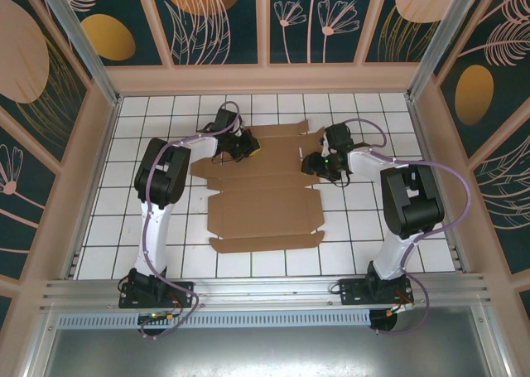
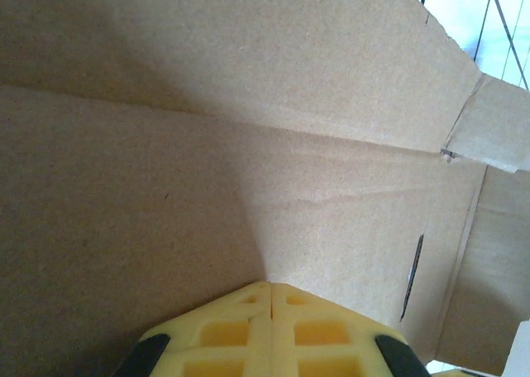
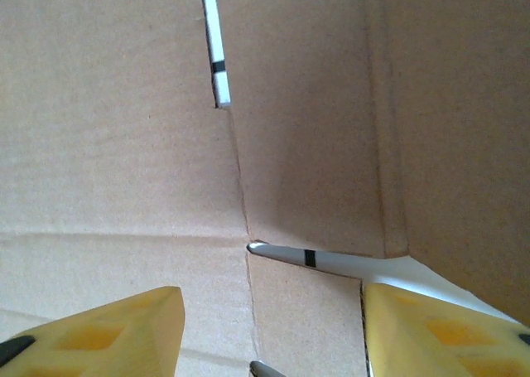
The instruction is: Fold the paper box
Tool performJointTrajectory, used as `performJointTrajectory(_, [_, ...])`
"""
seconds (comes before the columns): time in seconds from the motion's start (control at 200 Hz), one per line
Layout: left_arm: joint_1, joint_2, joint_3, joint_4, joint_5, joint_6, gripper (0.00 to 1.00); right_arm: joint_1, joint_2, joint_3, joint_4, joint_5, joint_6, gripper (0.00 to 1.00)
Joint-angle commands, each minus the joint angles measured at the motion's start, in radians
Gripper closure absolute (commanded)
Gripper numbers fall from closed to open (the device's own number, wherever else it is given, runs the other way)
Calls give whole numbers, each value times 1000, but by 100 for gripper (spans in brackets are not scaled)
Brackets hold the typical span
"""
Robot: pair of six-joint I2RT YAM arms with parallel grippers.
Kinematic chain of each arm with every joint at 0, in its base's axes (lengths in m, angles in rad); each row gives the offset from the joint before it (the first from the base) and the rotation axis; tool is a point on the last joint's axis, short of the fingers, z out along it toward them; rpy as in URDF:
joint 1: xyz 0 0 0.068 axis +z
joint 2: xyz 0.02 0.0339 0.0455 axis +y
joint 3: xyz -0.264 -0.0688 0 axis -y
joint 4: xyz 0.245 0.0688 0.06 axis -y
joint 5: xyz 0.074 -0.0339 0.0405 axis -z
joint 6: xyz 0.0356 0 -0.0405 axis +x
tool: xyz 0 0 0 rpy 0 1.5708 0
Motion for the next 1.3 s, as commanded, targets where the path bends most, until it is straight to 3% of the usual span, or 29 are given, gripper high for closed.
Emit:
performJointTrajectory(0.0, [8,47,-14,-99,-18,-7,100,54,-38,31,-20,-70,1,43])
performJointTrajectory(0.395, [9,45,-17,-97,-17,-11,100,132,-25,65,-8,-91,42,47])
performJointTrajectory(0.636, [10,36,-20,-99,-18,-9,100,166,86,92,-3,-70,44,48])
performJointTrajectory(0.731, [11,30,-23,-97,-18,-8,100,169,78,119,-31,5,28,47])
performJointTrajectory(0.941, [12,11,-52,-44,11,-41,100,163,-100,211,-121,207,-45,42])
performJointTrajectory(1.111, [-5,15,-64,35,56,-117,100,170,-126,262,-146,251,-76,37])
performJointTrajectory(1.196, [-24,12,-95,173,103,-251,100,176,-109,248,-119,266,-86,35])
performJointTrajectory(1.296, [-42,-26,-77,204,65,-279,100,193,-76,234,-101,303,-90,32])
